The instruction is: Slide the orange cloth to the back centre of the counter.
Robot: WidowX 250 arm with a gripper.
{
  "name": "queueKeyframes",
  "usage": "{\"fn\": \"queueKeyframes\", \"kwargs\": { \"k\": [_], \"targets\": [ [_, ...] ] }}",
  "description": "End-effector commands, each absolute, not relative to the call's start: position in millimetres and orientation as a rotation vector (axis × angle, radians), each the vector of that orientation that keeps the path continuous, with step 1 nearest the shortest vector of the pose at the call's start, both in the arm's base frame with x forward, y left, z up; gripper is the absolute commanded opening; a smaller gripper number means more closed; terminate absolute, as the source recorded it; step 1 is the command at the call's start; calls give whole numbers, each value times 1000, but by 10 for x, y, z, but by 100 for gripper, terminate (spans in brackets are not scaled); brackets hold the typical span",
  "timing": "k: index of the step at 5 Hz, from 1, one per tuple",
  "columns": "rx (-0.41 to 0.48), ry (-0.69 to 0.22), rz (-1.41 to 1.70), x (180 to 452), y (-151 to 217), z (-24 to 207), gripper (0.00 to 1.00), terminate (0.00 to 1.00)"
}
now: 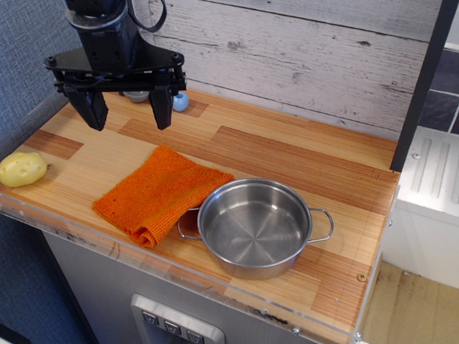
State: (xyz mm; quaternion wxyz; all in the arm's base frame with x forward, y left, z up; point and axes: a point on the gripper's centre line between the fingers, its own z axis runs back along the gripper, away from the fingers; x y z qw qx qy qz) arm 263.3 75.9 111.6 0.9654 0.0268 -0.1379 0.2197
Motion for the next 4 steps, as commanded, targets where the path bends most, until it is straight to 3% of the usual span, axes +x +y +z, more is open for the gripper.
{"fn": "queueKeyframes", "kwargs": {
  "k": [1, 4],
  "targets": [
    [54, -279, 444, 2633, 759, 1116, 100, 0],
    [43, -154, 286, 2636, 788, 644, 100, 0]
  ]
}}
